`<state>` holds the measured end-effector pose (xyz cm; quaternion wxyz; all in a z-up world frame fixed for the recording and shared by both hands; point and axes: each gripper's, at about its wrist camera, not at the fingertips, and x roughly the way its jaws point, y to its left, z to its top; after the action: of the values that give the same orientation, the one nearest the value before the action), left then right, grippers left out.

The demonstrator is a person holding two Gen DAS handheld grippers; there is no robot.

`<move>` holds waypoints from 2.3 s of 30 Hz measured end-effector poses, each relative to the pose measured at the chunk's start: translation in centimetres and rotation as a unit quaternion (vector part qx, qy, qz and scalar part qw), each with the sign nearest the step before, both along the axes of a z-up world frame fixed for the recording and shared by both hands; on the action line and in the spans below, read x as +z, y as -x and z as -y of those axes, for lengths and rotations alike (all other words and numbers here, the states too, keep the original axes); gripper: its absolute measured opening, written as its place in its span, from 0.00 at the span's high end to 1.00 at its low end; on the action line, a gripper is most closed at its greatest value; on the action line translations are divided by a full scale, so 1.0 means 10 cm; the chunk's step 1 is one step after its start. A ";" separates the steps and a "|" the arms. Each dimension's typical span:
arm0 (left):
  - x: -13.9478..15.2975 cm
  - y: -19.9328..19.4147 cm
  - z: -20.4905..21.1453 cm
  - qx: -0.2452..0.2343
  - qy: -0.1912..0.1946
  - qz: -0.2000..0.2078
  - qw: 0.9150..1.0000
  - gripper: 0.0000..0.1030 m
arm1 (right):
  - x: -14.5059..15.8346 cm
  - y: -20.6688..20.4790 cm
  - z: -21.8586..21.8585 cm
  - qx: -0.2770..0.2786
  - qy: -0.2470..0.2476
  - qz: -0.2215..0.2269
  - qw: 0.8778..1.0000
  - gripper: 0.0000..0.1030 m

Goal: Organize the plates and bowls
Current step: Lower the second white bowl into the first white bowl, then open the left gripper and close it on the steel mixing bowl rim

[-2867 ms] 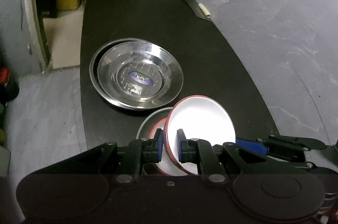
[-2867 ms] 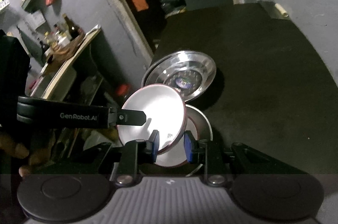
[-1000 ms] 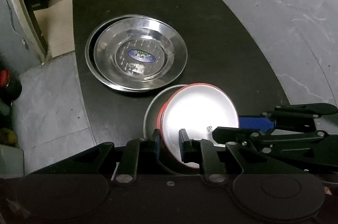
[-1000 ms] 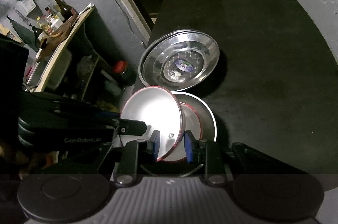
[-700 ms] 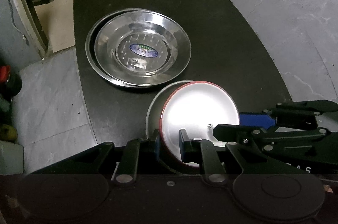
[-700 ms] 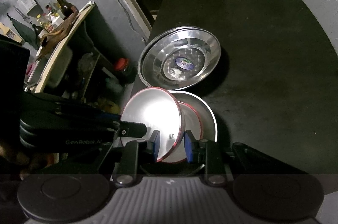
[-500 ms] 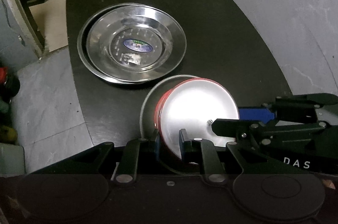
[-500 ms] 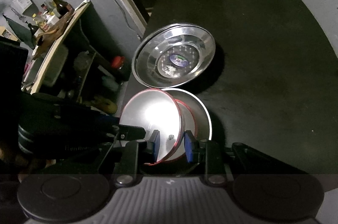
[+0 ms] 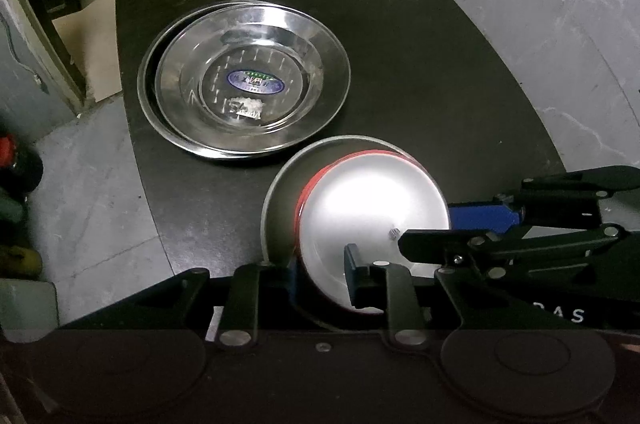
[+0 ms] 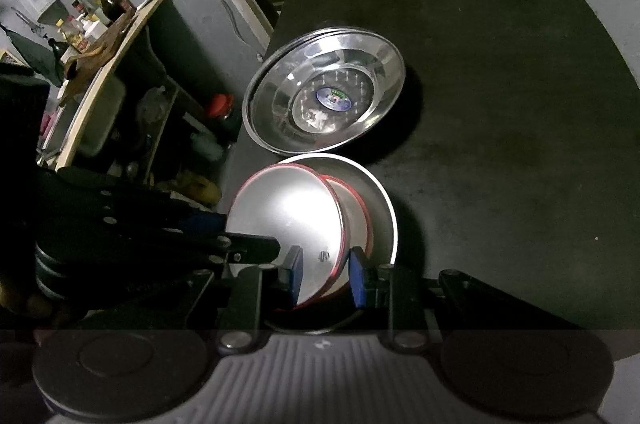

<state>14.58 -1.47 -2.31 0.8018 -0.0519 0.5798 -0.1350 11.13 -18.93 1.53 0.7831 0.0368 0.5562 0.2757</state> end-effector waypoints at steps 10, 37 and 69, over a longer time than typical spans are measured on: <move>-0.07 -0.06 0.05 -0.009 -0.015 -0.005 1.000 0.75 | -0.02 -0.02 0.01 -0.002 0.003 0.000 1.000 0.72; 0.21 0.06 -0.16 0.042 0.013 0.063 0.997 0.34 | 0.13 0.08 0.19 -0.050 -0.003 0.051 0.997 0.36; 0.05 0.14 -0.62 0.146 -0.077 0.045 0.985 0.01 | -0.15 0.03 0.49 -0.173 0.076 0.025 0.982 0.00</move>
<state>13.18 4.70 -1.82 0.8401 -0.0676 0.5376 0.0267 10.80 -23.85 0.03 0.8332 0.0658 0.5411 0.0933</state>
